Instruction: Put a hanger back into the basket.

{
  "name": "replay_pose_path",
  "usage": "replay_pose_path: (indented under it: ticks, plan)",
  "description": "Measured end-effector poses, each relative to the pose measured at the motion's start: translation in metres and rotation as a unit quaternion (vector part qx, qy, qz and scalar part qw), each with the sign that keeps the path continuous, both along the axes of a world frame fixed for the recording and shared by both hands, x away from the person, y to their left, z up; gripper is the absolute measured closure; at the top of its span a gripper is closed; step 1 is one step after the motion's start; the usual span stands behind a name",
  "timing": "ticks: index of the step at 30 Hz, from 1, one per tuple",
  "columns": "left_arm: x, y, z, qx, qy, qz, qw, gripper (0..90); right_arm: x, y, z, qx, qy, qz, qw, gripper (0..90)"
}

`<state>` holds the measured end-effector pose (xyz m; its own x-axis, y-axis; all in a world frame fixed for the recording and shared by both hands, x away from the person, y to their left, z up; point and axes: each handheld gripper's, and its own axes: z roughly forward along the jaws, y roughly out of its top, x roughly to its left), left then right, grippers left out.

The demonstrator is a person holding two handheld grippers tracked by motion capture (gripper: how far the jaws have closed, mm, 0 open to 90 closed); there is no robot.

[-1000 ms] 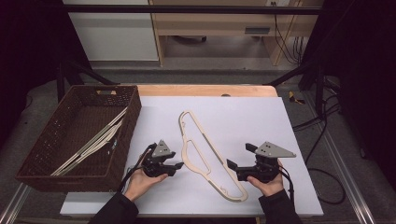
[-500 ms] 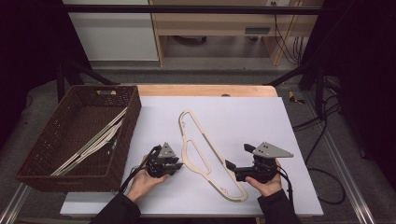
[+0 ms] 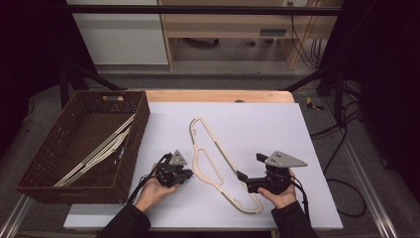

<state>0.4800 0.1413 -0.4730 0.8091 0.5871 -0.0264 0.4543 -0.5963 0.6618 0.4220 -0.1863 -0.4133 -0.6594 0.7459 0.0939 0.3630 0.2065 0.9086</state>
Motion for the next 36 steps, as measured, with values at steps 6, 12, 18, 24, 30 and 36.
replay_pose_path:
  ticks: [6,12,18,24,30,36]
  plan:
    - [0.002,0.0,0.001,-0.001,0.007,0.001,1.0,88.1,0.001,0.001,-0.001,-0.001,0.002,-0.001,1.0,7.9]
    - [0.001,-0.002,0.003,0.015,-0.006,-0.014,0.9998,88.7,0.002,0.006,-0.003,-0.002,0.006,0.007,1.0,8.9]
    - [-0.004,-0.002,0.012,0.016,-0.011,-0.021,0.9996,88.9,0.004,0.017,-0.006,-0.007,0.011,0.021,0.9997,10.4]
    - [-0.009,-0.004,0.027,0.025,-0.015,-0.022,0.9993,88.9,0.007,0.034,-0.013,-0.016,0.022,0.04,0.9988,12.2]
    - [-0.012,-0.006,0.036,0.018,-0.015,-0.01,0.9997,88.9,0.009,0.055,-0.019,-0.029,0.029,0.056,0.9976,14.2]
    - [-0.015,-0.007,0.044,0.019,-0.012,-0.006,0.9997,88.9,0.014,0.075,-0.023,-0.038,0.038,0.067,0.9963,16.4]
